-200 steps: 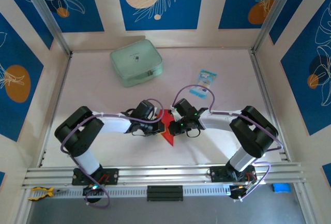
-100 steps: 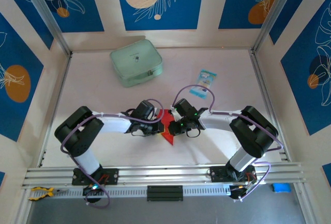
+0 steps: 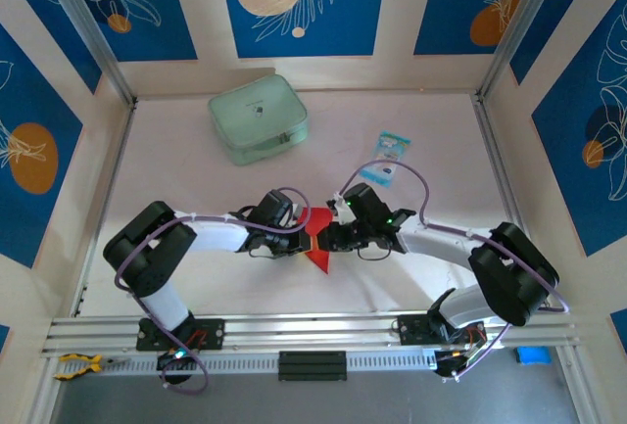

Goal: Fold a paper plane with a square sheet of paper (pick it up from the middle)
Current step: Third fold the triangle at the center of the table.

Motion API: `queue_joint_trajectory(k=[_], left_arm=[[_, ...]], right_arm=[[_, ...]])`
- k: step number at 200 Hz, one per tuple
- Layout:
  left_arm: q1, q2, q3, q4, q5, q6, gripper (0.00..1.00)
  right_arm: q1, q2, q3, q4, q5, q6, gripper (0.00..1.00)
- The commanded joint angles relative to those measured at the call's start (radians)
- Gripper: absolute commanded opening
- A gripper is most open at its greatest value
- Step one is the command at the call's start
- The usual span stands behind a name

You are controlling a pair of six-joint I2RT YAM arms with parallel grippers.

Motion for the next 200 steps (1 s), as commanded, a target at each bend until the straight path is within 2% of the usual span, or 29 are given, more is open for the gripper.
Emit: queue_joint_trajectory(k=[1,28,129,200], left_arm=[[-0.008,-0.001,-0.020,-0.030,-0.040,0.010,0.00],[-0.006,-0.001,-0.021,-0.024,-0.036,0.009,0.00],[-0.006,0.002,-0.016,-0.024,-0.030,0.011,0.00],[-0.006,-0.002,-0.018,-0.026,-0.033,0.014,0.00]], right_arm=[[0.010,-0.006,-0.030,0.017,-0.061,0.066,0.13],[0.018,0.027,-0.025,0.016,-0.103,0.081,0.08],[0.051,0.160,0.034,0.017,-0.104,0.083,0.07],[0.090,0.145,-0.055,0.059,-0.097,0.141,0.07]])
